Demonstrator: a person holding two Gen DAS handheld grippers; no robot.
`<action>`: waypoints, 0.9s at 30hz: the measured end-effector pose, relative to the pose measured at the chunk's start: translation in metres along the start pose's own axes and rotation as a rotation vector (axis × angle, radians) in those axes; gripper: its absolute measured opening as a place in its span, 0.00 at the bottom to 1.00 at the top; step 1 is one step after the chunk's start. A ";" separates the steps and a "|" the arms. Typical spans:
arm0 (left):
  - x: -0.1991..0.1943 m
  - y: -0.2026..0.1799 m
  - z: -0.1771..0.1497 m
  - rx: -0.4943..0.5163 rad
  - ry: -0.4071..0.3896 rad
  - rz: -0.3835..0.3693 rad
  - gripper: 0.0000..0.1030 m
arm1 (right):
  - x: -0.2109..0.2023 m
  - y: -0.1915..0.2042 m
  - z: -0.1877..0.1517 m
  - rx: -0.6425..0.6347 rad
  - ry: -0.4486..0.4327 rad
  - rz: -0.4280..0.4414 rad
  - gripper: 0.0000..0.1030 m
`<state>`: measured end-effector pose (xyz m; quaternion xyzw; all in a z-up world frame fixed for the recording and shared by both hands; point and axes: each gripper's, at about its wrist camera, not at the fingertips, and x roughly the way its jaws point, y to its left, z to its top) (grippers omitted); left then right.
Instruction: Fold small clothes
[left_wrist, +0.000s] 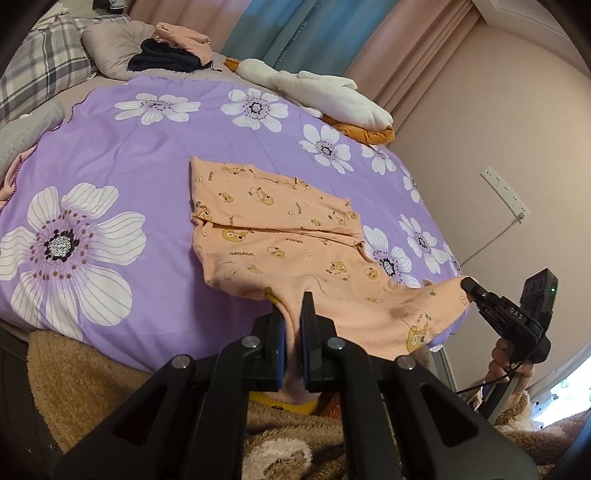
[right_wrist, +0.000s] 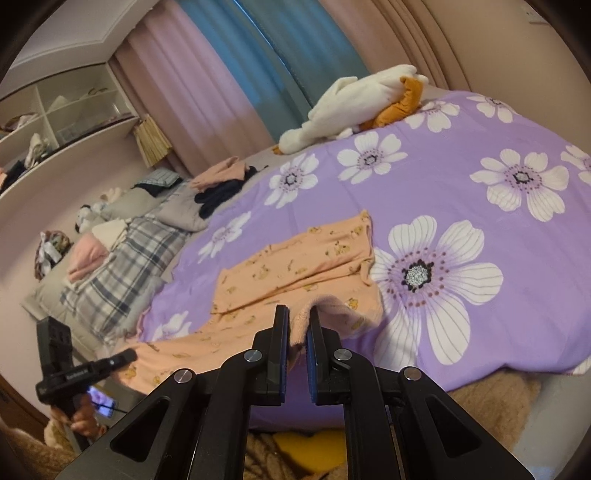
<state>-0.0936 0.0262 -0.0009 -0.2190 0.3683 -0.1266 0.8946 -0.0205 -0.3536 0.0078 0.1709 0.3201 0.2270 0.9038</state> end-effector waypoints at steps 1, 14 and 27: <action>0.002 0.002 0.002 -0.007 0.000 0.003 0.06 | 0.003 -0.002 0.002 0.006 0.002 0.000 0.10; 0.048 0.023 0.054 -0.072 -0.024 0.024 0.06 | 0.059 -0.016 0.041 -0.011 0.050 -0.018 0.10; 0.118 0.053 0.096 -0.095 0.037 0.141 0.06 | 0.141 -0.033 0.075 0.019 0.108 -0.049 0.10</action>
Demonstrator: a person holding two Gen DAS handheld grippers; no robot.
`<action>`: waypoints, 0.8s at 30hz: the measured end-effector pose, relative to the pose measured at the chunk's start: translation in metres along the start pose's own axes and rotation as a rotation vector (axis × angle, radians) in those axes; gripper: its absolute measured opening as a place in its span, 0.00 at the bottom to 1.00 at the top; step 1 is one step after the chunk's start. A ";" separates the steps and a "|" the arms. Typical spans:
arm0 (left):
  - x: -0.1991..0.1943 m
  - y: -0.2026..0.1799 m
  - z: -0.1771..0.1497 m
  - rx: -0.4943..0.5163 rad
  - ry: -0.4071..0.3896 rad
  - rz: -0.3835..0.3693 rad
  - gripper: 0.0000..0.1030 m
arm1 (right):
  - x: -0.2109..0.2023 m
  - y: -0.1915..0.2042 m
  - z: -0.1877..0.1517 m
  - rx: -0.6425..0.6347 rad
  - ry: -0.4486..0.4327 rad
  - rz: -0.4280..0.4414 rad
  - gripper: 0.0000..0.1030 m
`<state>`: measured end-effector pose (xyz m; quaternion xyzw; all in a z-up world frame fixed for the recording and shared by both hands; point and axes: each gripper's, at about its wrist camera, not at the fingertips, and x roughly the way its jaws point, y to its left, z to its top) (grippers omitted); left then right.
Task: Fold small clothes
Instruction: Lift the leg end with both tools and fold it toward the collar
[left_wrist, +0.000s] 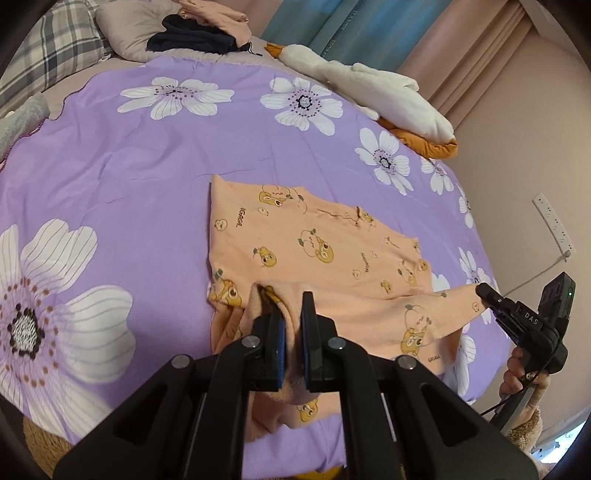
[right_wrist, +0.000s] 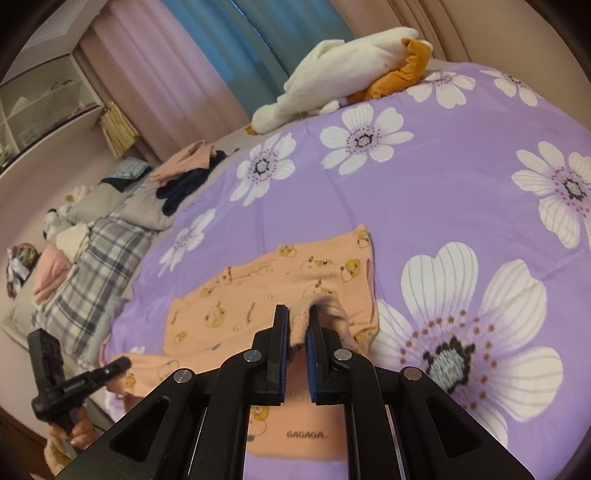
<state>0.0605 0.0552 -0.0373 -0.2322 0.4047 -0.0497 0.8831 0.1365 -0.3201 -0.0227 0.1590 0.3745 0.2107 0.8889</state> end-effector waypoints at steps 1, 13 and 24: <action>0.003 0.001 0.004 -0.001 0.002 0.001 0.06 | 0.004 0.000 0.002 0.001 0.003 -0.002 0.10; 0.040 0.015 0.039 -0.036 0.045 -0.022 0.07 | 0.045 0.000 0.028 0.010 0.019 -0.038 0.10; 0.087 0.033 0.064 -0.091 0.110 -0.037 0.08 | 0.088 -0.017 0.045 0.047 0.069 -0.098 0.10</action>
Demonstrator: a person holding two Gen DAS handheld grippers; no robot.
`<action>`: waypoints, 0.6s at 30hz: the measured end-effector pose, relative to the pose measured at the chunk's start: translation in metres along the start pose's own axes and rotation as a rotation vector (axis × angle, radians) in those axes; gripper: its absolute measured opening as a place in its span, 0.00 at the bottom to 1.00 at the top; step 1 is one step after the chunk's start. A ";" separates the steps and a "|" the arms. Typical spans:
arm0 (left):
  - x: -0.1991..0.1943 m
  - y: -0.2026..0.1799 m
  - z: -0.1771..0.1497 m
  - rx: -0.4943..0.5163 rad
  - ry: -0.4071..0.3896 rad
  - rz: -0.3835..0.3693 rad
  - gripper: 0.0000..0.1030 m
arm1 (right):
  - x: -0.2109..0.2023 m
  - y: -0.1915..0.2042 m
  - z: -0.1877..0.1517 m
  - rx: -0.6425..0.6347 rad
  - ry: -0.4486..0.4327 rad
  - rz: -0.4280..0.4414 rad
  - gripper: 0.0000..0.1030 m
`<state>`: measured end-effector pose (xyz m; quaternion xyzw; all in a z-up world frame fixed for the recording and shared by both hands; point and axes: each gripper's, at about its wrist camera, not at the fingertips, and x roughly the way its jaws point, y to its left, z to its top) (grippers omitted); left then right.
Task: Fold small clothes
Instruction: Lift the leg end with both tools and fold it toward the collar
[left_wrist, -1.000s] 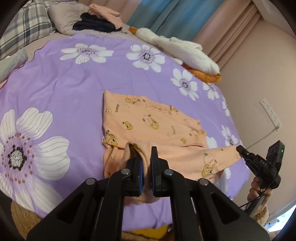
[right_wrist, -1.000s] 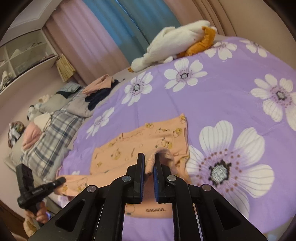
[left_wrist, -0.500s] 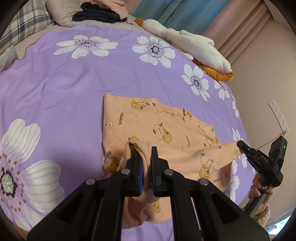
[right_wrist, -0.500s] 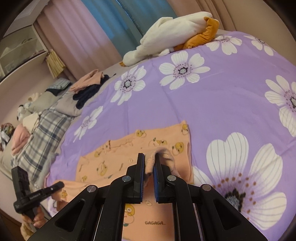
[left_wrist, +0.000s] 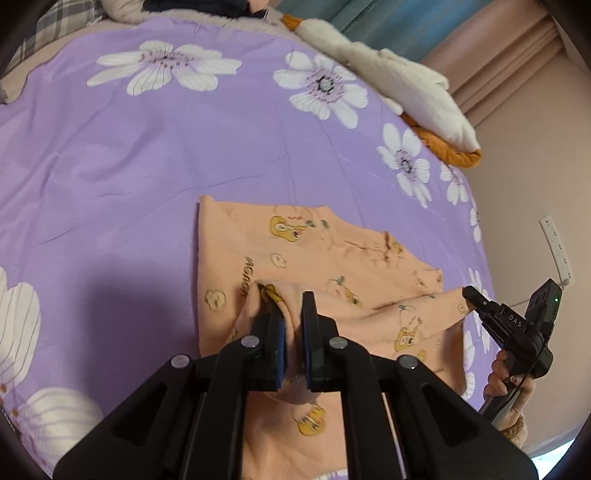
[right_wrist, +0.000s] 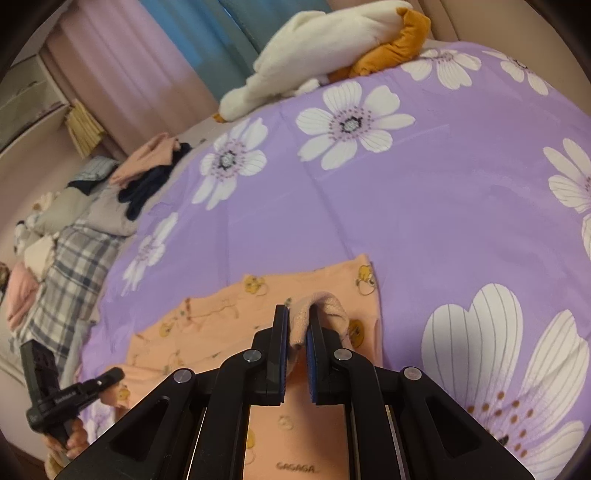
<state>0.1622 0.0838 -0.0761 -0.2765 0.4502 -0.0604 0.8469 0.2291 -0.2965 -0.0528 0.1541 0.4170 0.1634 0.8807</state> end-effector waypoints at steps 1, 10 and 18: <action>0.005 0.002 0.003 -0.008 0.007 0.007 0.08 | 0.004 -0.001 0.001 -0.001 0.005 -0.014 0.10; 0.020 0.005 0.031 -0.042 0.004 -0.012 0.08 | 0.034 -0.008 0.017 0.045 0.055 -0.028 0.10; 0.052 0.022 0.043 -0.115 0.043 0.006 0.09 | 0.057 -0.011 0.018 0.041 0.080 -0.116 0.10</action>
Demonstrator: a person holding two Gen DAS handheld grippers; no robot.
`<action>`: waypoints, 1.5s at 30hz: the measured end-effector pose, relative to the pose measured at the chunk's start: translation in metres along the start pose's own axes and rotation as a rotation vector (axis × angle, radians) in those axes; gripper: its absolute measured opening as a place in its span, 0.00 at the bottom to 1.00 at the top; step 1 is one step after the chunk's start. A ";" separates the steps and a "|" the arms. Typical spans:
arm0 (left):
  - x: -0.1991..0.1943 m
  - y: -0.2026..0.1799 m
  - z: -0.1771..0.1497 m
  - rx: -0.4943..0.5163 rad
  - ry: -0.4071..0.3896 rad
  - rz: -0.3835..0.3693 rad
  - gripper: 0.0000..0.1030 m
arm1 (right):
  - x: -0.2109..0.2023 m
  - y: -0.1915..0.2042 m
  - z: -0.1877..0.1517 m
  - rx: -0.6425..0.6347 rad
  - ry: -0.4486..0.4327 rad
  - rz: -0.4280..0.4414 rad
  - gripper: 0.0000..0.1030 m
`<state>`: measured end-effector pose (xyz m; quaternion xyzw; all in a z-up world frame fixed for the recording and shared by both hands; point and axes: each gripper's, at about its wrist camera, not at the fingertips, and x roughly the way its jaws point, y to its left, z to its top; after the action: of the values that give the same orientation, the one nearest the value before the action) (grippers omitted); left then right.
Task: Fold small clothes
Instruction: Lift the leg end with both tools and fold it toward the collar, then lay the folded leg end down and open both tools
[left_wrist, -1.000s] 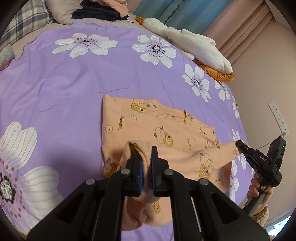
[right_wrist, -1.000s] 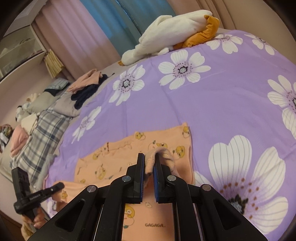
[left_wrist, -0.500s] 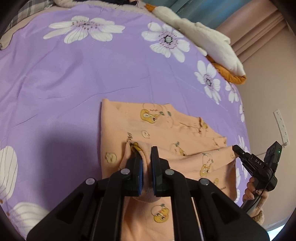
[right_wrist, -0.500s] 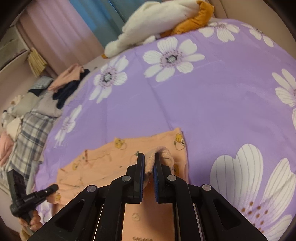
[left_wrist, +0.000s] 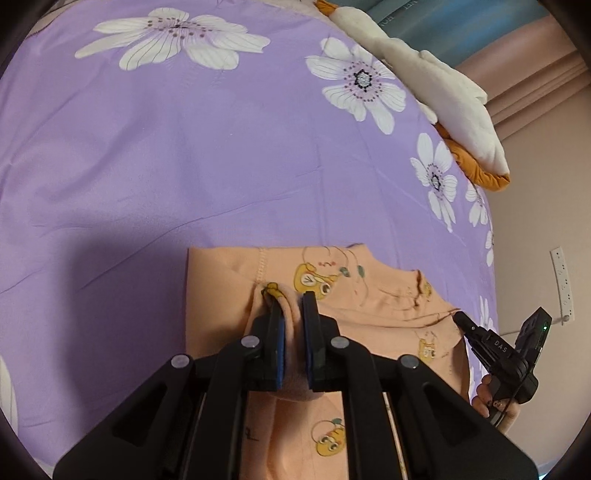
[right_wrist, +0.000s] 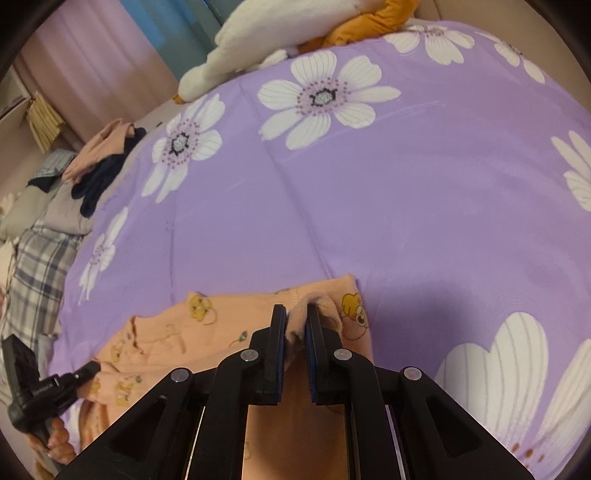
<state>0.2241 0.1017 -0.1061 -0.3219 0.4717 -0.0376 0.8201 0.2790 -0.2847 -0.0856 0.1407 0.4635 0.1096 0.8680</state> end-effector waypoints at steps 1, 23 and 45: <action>0.001 0.002 0.001 -0.010 0.000 -0.003 0.09 | 0.002 -0.002 0.000 0.007 0.004 -0.005 0.10; -0.071 -0.029 -0.062 0.286 -0.080 0.115 0.18 | -0.030 0.032 -0.027 -0.330 0.031 -0.039 0.30; -0.010 -0.014 0.019 0.097 -0.099 0.103 0.38 | 0.010 0.032 0.024 -0.201 0.024 -0.017 0.30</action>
<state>0.2368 0.1042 -0.0839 -0.2586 0.4442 -0.0021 0.8578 0.3026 -0.2549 -0.0699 0.0479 0.4616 0.1500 0.8730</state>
